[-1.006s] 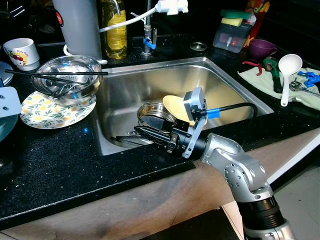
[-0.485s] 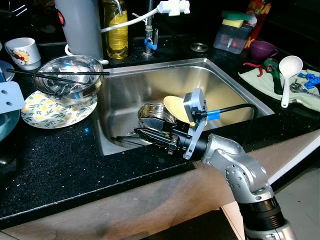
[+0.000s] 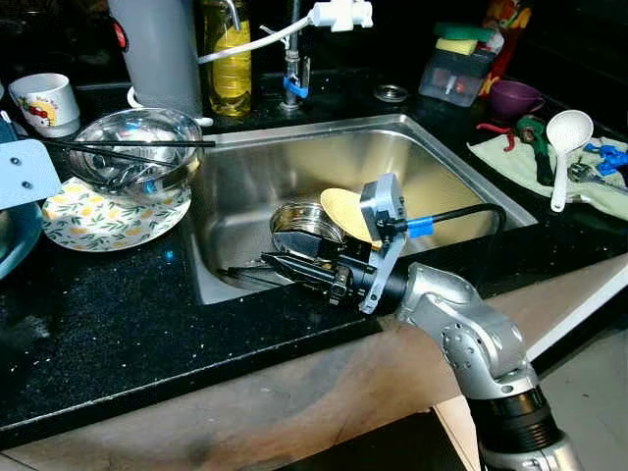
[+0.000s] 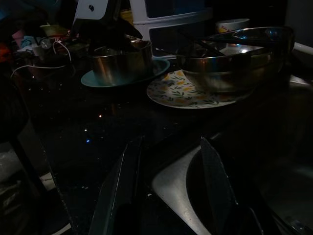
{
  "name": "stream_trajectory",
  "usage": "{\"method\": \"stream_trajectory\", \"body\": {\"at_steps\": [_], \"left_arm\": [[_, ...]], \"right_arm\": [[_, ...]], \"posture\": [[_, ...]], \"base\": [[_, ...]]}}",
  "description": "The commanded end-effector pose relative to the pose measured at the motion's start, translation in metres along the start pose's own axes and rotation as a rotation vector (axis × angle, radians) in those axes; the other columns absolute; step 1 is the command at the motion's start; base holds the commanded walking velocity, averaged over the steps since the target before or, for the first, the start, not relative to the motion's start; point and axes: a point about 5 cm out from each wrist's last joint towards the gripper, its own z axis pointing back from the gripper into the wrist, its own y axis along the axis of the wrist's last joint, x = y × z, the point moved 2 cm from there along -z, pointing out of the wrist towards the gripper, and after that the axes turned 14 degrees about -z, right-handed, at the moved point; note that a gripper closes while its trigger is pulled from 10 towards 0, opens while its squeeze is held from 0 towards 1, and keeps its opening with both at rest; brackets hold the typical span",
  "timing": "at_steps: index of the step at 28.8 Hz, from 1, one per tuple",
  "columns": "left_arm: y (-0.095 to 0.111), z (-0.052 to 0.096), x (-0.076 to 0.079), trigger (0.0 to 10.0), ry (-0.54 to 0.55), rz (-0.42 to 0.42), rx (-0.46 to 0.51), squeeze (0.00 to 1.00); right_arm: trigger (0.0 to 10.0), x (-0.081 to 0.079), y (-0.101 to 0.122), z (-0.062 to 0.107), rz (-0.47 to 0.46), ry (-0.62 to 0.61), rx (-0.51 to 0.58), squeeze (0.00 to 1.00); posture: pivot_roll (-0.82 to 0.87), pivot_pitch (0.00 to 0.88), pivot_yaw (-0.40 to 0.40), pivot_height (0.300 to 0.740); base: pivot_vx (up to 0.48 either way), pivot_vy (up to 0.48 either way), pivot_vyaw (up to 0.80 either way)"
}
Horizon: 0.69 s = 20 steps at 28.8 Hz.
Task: Kitchen organization
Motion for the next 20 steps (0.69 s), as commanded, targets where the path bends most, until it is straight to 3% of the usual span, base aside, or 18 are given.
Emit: {"method": "stream_trajectory", "body": {"at_steps": [1, 13, 14, 20], "left_arm": [[-0.004, 0.003, -0.003, 10.0, 0.000, -0.024, -0.042, 0.00], [-0.005, 0.012, -0.007, 10.0, -0.048, -0.031, -0.091, 0.00], [-0.005, 0.016, -0.007, 10.0, -0.075, -0.006, -0.093, 0.09], [-0.012, 0.016, -0.001, 10.0, -0.106, -0.024, -0.141, 0.00]], "right_arm": [[10.0, -0.005, 0.000, -0.001, 0.023, 0.025, -0.004, 0.00], [10.0, -0.006, 0.000, 0.001, 0.010, 0.034, -0.003, 0.00], [10.0, -0.006, -0.001, 0.001, 0.006, 0.036, -0.004, 0.00], [10.0, -0.006, -0.002, 0.001, 0.003, 0.039, -0.006, 0.00]], "posture": [[0.01, 0.174, -0.065, 0.740], [0.01, 0.175, -0.064, 0.740], [0.01, 0.176, -0.066, 0.740], [0.01, 0.176, -0.067, 0.740]], "base": [[0.000, 0.000, 0.00], [0.000, 0.000, 0.00], [0.000, 0.000, 0.00], [0.000, 0.000, 0.00]]}}
